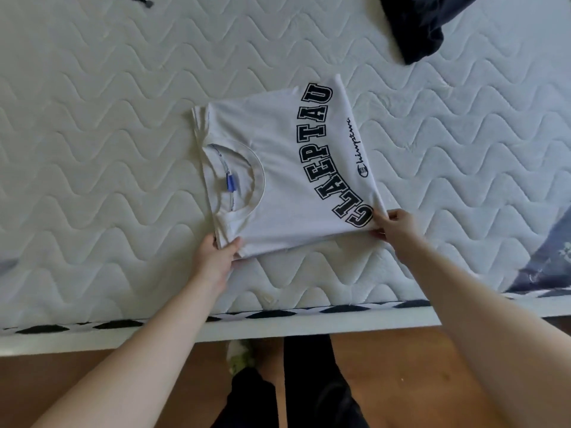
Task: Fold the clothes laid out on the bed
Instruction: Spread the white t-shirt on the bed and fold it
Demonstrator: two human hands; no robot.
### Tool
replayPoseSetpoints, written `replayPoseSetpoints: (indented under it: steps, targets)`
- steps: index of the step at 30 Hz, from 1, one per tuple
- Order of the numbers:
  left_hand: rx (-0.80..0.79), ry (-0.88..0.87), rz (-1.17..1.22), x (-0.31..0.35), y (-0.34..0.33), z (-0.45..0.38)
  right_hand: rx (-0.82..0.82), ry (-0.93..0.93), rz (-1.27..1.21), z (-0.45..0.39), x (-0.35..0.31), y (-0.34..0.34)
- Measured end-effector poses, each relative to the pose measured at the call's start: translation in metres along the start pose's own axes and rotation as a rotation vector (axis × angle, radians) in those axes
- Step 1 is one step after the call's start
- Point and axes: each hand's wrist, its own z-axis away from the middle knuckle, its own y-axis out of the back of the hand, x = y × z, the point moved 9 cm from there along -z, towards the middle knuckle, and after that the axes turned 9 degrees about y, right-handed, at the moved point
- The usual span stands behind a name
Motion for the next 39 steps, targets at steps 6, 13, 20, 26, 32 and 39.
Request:
replayPoseSetpoints:
  steps: [6, 13, 20, 26, 32, 39]
  targets:
    - [-0.004, -0.056, -0.126, 0.027, 0.053, -0.008, -0.033, -0.093, -0.137, 0.094, 0.041, -0.033]
    - [0.01, 0.0, 0.035, 0.047, 0.102, -0.028, -0.095, -0.119, 0.01, 0.156, 0.061, -0.085]
    - [-0.007, 0.061, 0.078, 0.028, 0.091, -0.027, 0.134, 0.079, 0.323, 0.129, 0.0, -0.045]
    - [0.05, -0.013, -0.158, 0.037, 0.098, -0.031, 0.001, 0.345, 0.37, 0.069, -0.103, -0.081]
    - [0.077, -0.142, -0.443, 0.063, 0.102, -0.034, -0.198, 0.557, 0.462, 0.021, -0.188, -0.175]
    - [0.0, -0.096, -0.637, 0.06, 0.09, -0.045, -0.347, 0.776, 0.671, -0.018, -0.262, -0.271]
